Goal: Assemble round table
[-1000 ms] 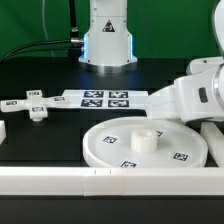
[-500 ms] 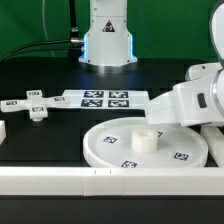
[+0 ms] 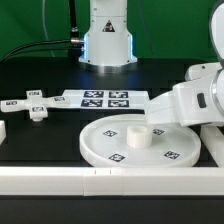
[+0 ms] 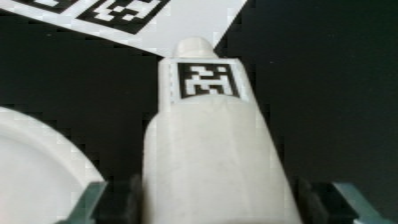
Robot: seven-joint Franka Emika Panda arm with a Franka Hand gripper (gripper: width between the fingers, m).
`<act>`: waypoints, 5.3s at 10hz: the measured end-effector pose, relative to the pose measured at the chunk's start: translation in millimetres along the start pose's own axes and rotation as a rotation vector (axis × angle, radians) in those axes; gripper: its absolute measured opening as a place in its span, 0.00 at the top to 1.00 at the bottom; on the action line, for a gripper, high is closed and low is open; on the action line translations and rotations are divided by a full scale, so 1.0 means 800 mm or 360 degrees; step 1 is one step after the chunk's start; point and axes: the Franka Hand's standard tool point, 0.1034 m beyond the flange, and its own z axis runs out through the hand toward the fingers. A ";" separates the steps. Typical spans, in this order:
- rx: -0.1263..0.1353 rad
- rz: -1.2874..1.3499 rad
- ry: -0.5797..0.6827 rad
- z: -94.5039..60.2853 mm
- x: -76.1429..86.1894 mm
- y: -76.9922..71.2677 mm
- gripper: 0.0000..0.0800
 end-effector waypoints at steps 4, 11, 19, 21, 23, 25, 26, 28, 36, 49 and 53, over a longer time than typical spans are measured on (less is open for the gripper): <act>0.0091 -0.0212 0.0044 -0.050 -0.054 0.034 0.49; 0.0166 -0.0064 0.0252 -0.048 -0.052 0.052 0.48; 0.0217 0.0197 0.0973 -0.093 -0.072 0.070 0.48; 0.0180 0.0194 0.1179 -0.116 -0.088 0.077 0.48; 0.0149 0.0218 0.1436 -0.119 -0.081 0.078 0.48; 0.0140 0.0239 0.1628 -0.124 -0.078 0.082 0.48; 0.0229 0.0317 0.1691 -0.128 -0.086 0.094 0.48; 0.0355 0.0458 0.1810 -0.134 -0.101 0.111 0.48; 0.0249 0.0545 0.2151 -0.130 -0.096 0.144 0.48; 0.0242 0.0519 0.2095 -0.106 -0.059 0.137 0.48; 0.0232 0.0522 0.2107 -0.097 -0.053 0.135 0.48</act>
Offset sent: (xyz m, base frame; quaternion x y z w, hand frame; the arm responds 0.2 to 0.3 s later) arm 0.0176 -0.0248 0.0700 0.0581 -0.0127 -0.1096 0.9922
